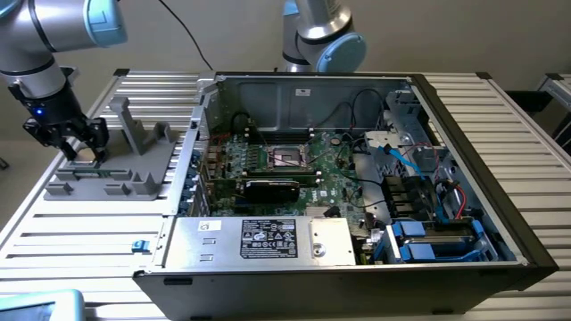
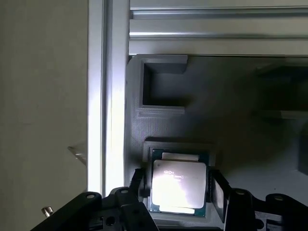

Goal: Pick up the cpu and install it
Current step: 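Pick up the cpu and move it towards the insertion slot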

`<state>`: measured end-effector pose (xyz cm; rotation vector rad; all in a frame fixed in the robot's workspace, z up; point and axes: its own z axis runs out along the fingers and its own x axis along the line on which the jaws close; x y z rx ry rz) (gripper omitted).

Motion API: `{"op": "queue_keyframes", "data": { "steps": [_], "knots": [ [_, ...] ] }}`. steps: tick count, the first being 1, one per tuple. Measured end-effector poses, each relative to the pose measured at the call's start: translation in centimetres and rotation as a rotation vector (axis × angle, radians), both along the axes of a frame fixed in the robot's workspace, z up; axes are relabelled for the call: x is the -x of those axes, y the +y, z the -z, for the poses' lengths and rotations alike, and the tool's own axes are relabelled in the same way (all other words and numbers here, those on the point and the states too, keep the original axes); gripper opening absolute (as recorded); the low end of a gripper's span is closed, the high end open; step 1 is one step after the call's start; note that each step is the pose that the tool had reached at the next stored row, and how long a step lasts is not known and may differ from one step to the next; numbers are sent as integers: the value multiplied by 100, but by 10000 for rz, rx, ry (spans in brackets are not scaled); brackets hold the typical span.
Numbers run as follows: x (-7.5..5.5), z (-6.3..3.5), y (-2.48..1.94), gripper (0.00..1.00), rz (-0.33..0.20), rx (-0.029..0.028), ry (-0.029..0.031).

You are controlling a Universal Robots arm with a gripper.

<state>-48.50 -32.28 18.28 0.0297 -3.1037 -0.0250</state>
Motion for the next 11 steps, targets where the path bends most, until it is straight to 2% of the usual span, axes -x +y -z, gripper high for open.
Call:
{"op": "queue_keyframes", "data": {
  "steps": [9, 11],
  "knots": [
    [-4, -11, 0, 65, 5, -3, 42],
    [-4, -11, 0, 65, 8, -6, 70]
  ]
}}
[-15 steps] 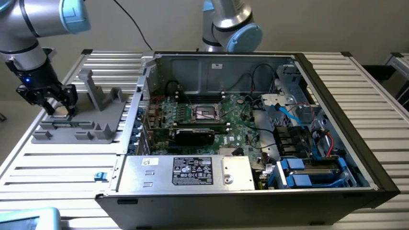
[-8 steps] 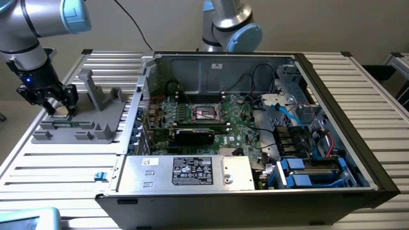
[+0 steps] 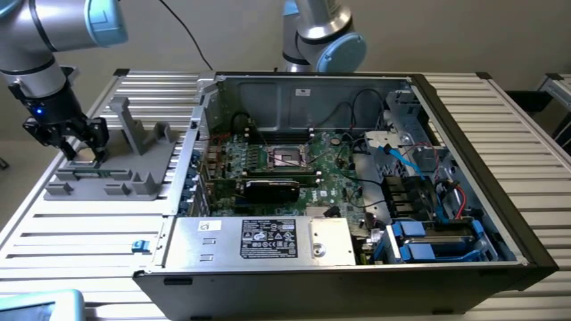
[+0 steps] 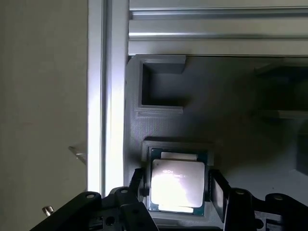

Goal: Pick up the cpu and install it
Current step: 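Pick up the cpu and move it towards the insertion slot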

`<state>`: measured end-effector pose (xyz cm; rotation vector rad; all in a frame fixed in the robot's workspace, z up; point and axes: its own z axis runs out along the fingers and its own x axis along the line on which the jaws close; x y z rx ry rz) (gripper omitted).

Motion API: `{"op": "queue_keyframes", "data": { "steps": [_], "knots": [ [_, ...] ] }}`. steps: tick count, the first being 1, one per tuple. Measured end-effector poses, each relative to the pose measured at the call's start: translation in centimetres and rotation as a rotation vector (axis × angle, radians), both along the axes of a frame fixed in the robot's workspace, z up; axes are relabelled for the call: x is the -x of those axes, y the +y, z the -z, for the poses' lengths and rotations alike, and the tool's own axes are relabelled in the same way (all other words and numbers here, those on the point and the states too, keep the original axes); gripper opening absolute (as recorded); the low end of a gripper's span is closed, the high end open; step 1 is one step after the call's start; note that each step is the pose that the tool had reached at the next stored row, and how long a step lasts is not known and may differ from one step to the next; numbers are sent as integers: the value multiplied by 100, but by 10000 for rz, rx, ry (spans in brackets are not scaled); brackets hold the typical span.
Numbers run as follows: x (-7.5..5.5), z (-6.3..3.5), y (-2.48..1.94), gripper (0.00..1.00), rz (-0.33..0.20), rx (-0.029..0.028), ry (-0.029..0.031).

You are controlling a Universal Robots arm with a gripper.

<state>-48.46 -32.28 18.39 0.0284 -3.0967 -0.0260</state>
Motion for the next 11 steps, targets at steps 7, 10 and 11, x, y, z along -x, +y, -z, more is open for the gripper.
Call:
{"op": "queue_keyframes", "data": {
  "steps": [7, 10, 11],
  "knots": [
    [-7, 6, -1, 65, 9, -20, 85],
    [-15, 6, -2, 65, 13, -19, 87],
    [-16, 6, -2, 65, 15, -20, 90]
  ]
}}
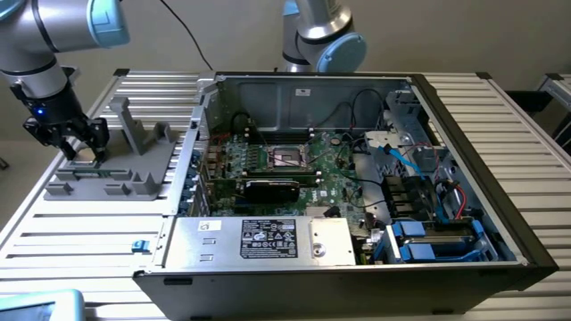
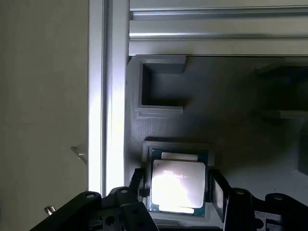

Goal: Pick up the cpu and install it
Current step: 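Pick up the cpu and move it towards the insertion slot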

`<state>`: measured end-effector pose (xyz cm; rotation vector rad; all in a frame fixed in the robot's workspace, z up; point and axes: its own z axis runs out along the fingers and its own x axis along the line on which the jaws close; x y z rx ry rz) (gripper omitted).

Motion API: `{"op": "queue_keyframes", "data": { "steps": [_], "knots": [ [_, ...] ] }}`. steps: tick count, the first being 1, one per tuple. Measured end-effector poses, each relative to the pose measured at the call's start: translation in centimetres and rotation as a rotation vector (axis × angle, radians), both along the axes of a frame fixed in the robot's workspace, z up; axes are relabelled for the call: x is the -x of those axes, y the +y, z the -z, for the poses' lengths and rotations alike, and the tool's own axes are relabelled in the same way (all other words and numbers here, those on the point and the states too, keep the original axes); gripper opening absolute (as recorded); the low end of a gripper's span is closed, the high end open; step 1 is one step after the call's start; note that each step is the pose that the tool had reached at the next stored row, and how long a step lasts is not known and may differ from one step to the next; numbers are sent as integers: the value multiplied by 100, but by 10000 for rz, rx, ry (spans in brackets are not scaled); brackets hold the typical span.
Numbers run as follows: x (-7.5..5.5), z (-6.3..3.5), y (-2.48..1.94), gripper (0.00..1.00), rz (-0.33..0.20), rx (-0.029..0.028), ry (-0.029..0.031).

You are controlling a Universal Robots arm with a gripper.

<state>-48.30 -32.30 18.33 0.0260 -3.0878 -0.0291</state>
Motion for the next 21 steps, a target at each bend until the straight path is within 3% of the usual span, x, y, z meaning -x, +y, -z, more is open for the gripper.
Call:
{"op": "queue_keyframes", "data": {
  "steps": [5, 7, 8, 13, 21],
  "knots": [
    [-1, 0, 0, 65, 8, 1, 12],
    [-1, 0, 0, 63, 8, 1, 14],
    [-1, 0, 0, 56, 9, 0, 12],
    [-1, -20, 0, 56, 8, 1, 13],
    [-6, -368, -1, 56, 7, 0, 12]
  ]
}}
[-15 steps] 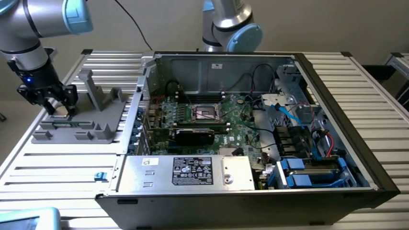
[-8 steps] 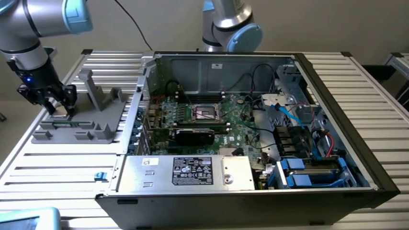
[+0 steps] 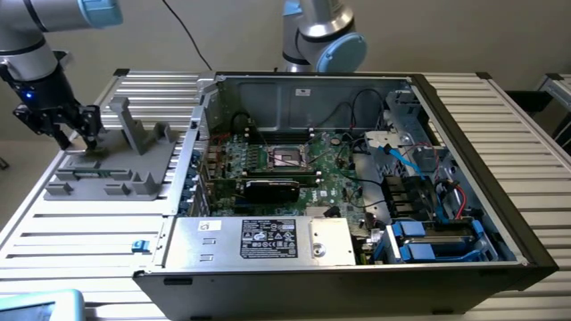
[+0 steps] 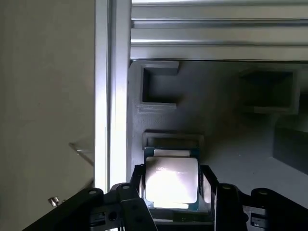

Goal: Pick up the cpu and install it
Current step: 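Pick up the cpu and move it towards the insertion slot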

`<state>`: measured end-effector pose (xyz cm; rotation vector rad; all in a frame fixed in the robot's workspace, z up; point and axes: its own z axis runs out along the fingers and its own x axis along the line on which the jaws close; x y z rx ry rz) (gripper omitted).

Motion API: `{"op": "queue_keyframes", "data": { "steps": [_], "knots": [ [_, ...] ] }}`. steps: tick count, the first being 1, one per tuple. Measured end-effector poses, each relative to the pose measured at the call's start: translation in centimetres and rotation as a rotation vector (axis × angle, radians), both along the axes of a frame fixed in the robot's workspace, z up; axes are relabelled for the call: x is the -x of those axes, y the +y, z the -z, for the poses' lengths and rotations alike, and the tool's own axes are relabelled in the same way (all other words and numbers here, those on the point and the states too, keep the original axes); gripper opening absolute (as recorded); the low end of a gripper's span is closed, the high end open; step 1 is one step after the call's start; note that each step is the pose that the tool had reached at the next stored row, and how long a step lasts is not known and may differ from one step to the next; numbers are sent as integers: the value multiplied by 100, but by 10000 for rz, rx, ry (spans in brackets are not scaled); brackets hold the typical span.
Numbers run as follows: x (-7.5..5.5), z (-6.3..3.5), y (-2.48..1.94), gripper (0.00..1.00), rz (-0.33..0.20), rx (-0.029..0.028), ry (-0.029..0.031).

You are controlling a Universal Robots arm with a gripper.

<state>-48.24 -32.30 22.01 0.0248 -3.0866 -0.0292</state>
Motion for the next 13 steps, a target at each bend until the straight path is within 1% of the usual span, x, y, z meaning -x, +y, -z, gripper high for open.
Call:
{"op": "queue_keyframes", "data": {
  "steps": [9, 13],
  "knots": [
    [-33, -406, -4, 56, 0, 1, 1],
    [-73, -590, -3, 56, 1, 0, 0]
  ]
}}
